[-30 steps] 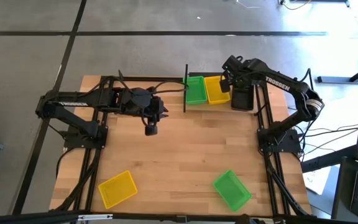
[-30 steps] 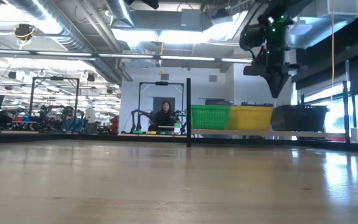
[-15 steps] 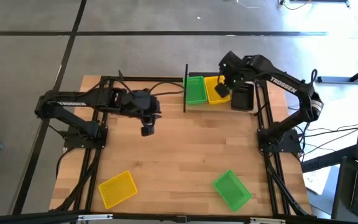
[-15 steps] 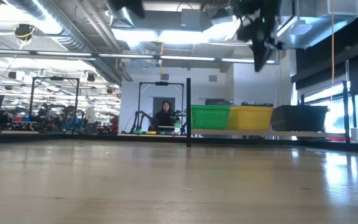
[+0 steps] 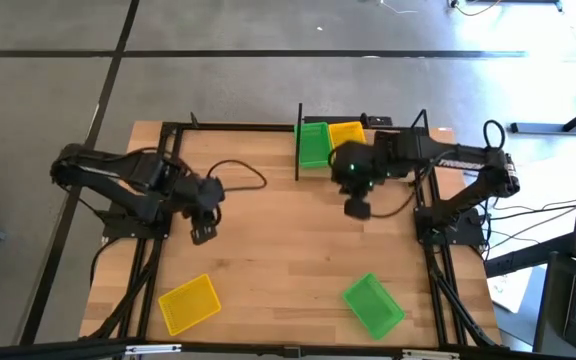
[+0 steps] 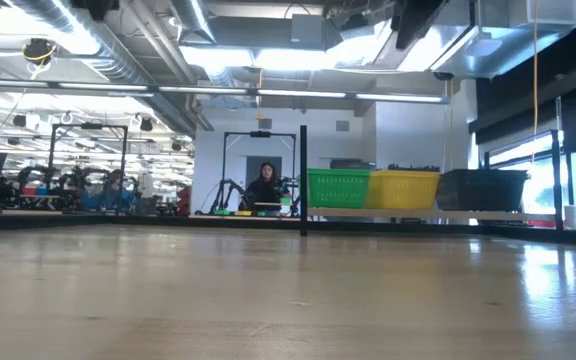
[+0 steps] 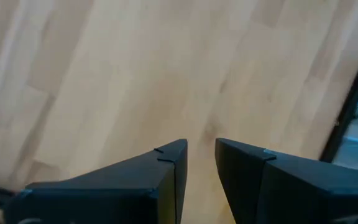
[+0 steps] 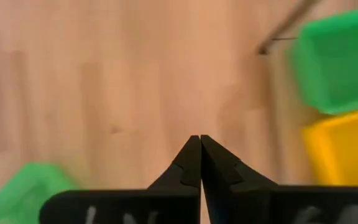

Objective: Stack baskets on shelf by color
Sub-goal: Stack the green bin on the green bin on the shelf

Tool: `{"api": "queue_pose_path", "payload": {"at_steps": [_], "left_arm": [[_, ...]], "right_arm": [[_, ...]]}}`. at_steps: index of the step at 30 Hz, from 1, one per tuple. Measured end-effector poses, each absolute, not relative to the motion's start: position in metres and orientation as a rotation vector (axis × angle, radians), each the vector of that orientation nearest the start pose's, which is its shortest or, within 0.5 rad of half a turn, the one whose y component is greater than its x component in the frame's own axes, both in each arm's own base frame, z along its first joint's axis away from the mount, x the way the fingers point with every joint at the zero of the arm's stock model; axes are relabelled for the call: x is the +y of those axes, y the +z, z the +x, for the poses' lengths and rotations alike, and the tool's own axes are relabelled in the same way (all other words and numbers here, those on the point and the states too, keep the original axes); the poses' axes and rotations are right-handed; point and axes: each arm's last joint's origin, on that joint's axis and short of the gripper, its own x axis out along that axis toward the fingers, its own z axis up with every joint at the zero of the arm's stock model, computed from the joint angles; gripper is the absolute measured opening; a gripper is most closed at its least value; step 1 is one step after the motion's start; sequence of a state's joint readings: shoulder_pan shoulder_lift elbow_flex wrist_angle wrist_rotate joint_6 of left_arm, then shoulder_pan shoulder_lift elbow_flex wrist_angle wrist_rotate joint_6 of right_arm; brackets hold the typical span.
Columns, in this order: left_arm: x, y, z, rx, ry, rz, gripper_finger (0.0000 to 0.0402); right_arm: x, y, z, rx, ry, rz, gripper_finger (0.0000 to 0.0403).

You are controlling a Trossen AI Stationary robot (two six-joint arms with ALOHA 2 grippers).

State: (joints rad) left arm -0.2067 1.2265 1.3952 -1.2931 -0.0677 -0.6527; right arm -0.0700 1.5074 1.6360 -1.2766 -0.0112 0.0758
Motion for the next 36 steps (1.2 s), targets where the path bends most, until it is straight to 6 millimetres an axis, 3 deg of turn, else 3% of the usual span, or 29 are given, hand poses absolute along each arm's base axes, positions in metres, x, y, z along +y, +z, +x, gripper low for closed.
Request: {"api": "queue_pose_path", "payload": {"at_steps": [10, 17, 21, 27, 36], "left_arm": [[-0.079, 0.366, 0.188, 1.08, 0.191, -0.349, 0.0074], [-0.089, 0.366, 0.183, 1.058, 0.169, -0.277, 0.0074], [-0.092, 0.366, 0.182, 1.047, 0.157, -0.23, 0.0074], [-0.092, 0.367, 0.183, 1.025, 0.16, -0.221, 0.0074], [-0.094, 0.369, 0.186, 0.993, 0.189, -0.314, 0.0074]], "right_arm": [[0.062, 0.364, 0.273, 1.211, 0.094, 0.299, 0.0], [0.116, 0.341, 0.258, 1.294, 0.258, 0.224, 0.0], [0.127, 0.327, 0.254, 1.323, 0.25, 0.237, 0.0], [0.127, 0.303, 0.251, 1.403, 0.224, 0.246, 0.0013], [0.126, 0.275, 0.247, 1.423, 0.365, 0.062, 0.0062]]}}
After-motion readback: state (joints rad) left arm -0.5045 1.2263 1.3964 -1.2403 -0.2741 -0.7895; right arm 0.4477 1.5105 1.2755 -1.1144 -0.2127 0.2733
